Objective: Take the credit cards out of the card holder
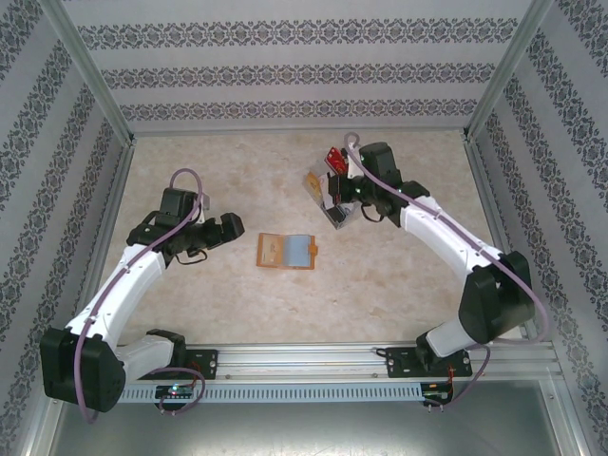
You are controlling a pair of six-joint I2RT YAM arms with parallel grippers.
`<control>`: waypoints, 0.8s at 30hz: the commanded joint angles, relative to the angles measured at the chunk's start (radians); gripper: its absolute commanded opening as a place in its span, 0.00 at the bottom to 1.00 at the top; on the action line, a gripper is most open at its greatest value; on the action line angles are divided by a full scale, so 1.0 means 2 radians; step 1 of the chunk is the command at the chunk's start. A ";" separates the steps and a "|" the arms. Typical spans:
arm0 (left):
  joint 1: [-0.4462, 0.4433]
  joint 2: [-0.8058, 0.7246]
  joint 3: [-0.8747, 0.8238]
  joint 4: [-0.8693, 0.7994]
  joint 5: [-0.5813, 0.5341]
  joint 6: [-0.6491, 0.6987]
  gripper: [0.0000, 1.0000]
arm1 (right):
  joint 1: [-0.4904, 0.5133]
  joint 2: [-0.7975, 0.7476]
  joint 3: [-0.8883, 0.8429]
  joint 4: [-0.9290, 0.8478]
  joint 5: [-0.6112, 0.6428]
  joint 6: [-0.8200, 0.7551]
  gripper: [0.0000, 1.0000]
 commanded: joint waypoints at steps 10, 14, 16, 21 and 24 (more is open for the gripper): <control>0.008 -0.023 0.005 -0.038 -0.053 0.041 0.99 | -0.026 0.137 0.140 -0.142 0.069 -0.192 0.00; 0.007 -0.022 0.005 -0.038 -0.053 0.041 1.00 | -0.030 0.158 0.154 -0.150 0.070 -0.204 0.00; 0.007 -0.022 0.005 -0.038 -0.051 0.041 0.99 | -0.032 0.168 0.160 -0.155 0.067 -0.205 0.00; 0.007 -0.021 0.004 -0.037 -0.050 0.041 0.99 | -0.033 0.195 0.178 -0.163 0.071 -0.209 0.00; 0.007 -0.021 0.003 -0.037 -0.050 0.041 1.00 | -0.033 0.207 0.189 -0.168 0.072 -0.210 0.00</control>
